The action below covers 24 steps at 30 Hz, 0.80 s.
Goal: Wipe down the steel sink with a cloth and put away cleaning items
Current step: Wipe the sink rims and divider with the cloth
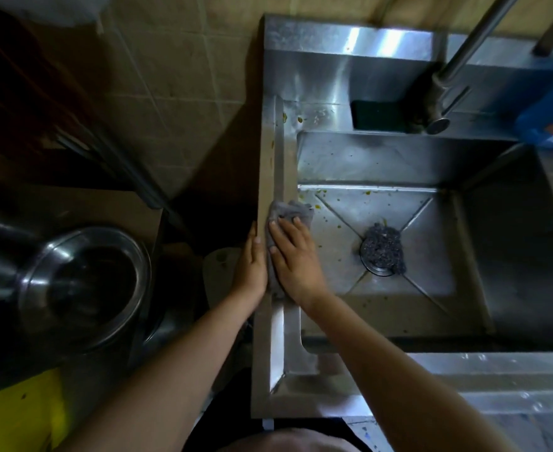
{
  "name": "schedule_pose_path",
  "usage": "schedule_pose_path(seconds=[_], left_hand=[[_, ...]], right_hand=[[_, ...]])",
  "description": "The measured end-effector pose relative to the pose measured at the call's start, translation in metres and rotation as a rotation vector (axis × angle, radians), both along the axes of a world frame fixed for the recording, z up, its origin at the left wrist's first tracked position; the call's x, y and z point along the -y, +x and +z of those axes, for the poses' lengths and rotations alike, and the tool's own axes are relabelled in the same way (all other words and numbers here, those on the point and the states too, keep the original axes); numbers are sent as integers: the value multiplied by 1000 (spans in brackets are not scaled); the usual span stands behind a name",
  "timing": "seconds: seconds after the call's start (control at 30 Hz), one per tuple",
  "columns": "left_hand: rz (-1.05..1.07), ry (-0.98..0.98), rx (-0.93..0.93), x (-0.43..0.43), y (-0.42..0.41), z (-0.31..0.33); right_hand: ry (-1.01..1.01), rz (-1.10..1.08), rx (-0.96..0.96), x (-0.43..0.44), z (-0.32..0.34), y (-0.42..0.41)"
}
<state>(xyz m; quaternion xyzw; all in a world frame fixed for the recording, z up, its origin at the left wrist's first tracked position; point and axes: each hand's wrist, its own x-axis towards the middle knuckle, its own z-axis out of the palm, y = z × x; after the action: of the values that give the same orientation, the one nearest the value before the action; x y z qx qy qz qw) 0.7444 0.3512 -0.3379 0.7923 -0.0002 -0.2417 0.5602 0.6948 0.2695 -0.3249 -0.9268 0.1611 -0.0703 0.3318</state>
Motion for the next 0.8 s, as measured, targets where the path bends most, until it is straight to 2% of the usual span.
schedule_pose_path(seconds=[0.1,0.23,0.37,0.43,0.57,0.8], left_hand=[[23,29,90,1,1,1],[7,-94,85,1,-1,-1],[-24,16,78,0,1,-7],[-47,23,63,-1,2,-8],[-34,-14,55,-2,0,-8],[-5,-90,21,0,4,-18]], right_hand=[[-30,10,-12,5,0,15],[-76,11,-6,23,-5,44],[-113,20,11,37,-9,64],[-71,-32,22,36,-9,66],[-13,-80,10,29,-8,53],[-41,30,-27,6,0,11]])
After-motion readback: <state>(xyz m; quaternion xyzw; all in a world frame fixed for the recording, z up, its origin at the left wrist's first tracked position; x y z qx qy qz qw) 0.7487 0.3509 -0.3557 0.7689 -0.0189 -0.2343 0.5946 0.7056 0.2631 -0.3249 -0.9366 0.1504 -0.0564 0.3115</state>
